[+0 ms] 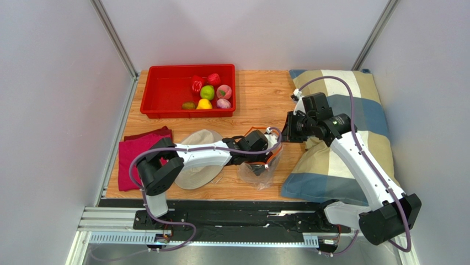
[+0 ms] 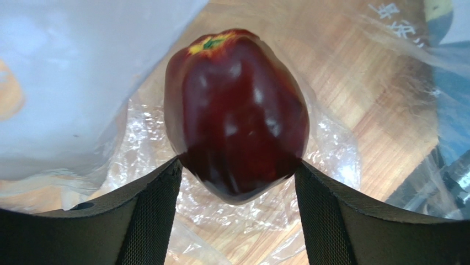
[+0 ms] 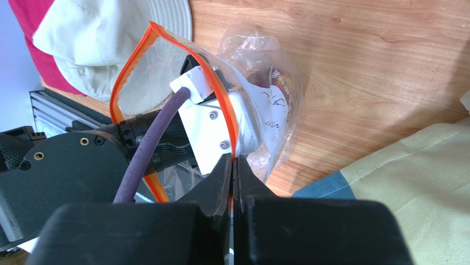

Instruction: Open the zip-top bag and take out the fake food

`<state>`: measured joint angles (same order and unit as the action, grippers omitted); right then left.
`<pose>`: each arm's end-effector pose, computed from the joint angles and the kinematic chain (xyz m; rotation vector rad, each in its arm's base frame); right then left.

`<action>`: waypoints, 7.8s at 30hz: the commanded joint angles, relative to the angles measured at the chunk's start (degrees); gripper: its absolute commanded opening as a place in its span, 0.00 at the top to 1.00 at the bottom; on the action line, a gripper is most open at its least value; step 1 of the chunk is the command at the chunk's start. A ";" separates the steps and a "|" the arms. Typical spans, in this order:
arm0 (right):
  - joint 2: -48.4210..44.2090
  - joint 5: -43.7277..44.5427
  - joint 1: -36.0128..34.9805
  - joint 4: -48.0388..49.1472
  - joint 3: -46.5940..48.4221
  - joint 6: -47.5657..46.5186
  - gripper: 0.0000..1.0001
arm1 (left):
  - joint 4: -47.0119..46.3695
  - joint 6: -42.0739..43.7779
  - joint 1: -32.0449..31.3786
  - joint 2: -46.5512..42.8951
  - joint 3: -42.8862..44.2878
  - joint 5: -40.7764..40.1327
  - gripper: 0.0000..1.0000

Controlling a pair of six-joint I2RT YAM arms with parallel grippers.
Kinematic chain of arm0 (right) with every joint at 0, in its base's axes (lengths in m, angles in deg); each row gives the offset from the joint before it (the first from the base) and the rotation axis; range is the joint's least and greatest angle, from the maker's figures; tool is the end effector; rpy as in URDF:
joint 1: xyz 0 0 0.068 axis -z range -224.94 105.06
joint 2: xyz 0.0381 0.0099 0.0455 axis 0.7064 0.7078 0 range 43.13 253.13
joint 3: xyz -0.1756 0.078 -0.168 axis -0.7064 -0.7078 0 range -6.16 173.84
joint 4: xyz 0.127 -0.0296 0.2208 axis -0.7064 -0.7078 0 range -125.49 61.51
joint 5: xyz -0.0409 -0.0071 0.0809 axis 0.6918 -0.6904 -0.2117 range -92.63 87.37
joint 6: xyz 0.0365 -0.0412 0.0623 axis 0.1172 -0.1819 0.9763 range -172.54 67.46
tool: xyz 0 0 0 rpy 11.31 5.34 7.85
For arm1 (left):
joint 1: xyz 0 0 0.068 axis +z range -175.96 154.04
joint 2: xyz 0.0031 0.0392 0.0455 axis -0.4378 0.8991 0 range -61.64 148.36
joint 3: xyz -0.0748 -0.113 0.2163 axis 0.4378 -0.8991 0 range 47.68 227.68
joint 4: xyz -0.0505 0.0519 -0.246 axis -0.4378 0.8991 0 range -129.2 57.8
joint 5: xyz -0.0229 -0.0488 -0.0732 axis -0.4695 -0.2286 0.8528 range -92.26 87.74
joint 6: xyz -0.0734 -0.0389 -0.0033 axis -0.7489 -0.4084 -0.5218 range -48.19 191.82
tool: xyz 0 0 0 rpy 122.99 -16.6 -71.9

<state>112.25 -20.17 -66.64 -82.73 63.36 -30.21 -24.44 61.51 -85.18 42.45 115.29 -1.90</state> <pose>0.2300 0.1149 0.2892 -0.1157 2.5854 0.6860 0.2043 -0.3438 0.1433 1.0545 2.3118 -0.5160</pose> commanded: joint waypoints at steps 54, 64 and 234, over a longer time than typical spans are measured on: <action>0.14 0.31 0.25 -10.36 5.90 -0.53 1.00 | -3.96 1.60 1.21 8.59 12.28 4.48 0.61; -3.20 4.44 5.08 -11.24 1.86 -1.15 1.00 | 3.51 3.36 1.21 -3.36 9.12 0.17 1.00; -4.26 7.29 -27.78 10.45 -4.82 11.60 0.22 | 44.80 -66.41 -38.95 -57.77 0.33 -36.04 0.01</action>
<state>109.24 -2.93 -89.91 -84.24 61.13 -21.54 14.60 -1.13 -123.87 -12.23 114.98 -32.91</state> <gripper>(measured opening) 0.778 0.990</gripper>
